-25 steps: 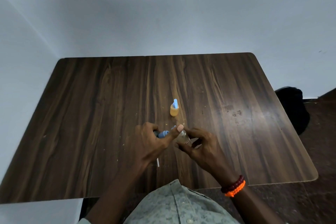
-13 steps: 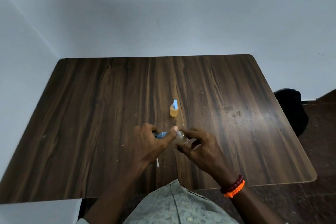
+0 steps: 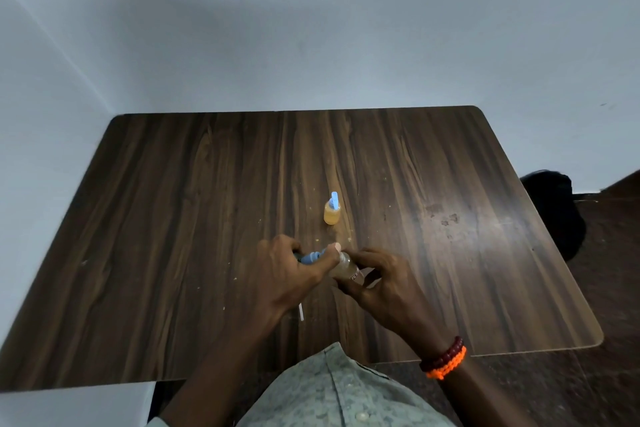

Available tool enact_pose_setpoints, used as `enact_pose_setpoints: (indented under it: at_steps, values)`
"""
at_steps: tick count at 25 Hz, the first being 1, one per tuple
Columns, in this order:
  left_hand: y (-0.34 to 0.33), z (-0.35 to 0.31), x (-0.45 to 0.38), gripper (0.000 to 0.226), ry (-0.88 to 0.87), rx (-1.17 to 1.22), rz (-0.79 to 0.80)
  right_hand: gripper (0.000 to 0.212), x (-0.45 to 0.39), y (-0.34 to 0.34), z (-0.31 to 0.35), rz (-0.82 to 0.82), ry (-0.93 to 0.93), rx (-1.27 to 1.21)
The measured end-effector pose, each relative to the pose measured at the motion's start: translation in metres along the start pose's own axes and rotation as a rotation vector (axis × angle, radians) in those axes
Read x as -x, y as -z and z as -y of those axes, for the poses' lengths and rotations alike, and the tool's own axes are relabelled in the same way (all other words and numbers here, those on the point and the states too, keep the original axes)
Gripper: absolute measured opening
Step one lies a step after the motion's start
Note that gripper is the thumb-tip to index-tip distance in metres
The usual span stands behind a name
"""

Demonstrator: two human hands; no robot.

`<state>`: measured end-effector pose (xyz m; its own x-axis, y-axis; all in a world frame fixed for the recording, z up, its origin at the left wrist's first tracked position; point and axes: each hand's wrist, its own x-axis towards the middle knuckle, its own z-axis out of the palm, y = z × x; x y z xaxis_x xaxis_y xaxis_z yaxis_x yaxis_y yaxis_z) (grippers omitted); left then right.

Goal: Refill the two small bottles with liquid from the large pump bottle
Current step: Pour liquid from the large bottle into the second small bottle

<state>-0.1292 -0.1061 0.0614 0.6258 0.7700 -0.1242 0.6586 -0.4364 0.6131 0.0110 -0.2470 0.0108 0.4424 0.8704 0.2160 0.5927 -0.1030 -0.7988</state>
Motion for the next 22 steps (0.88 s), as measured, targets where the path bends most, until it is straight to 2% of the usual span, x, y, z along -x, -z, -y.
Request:
enact_pose_setpoints:
  at_steps: [4,8,14,18,22]
  values:
    - [-0.0004,0.001,0.0007,0.077,-0.025,0.01,-0.034,0.038,-0.0005,0.0017,-0.0007,-0.026,-0.026,-0.016]
    - [-0.0043,0.005,-0.0004,0.077,-0.024,-0.051,-0.06,0.041,0.0012,-0.003,0.0012,-0.001,0.008,-0.018]
    - [-0.005,0.0038,-0.0001,0.094,-0.038,-0.01,-0.053,0.04,0.0032,0.0032,0.0002,-0.029,-0.043,-0.032]
    - [-0.0075,0.0026,0.0016,0.081,-0.031,-0.075,-0.06,0.04,0.005,0.0016,0.0016,0.023,-0.027,-0.003]
    - [-0.0051,0.0013,0.003,0.085,-0.054,-0.013,-0.047,0.042,0.0021,0.0058,0.0028,-0.02,-0.05,-0.034]
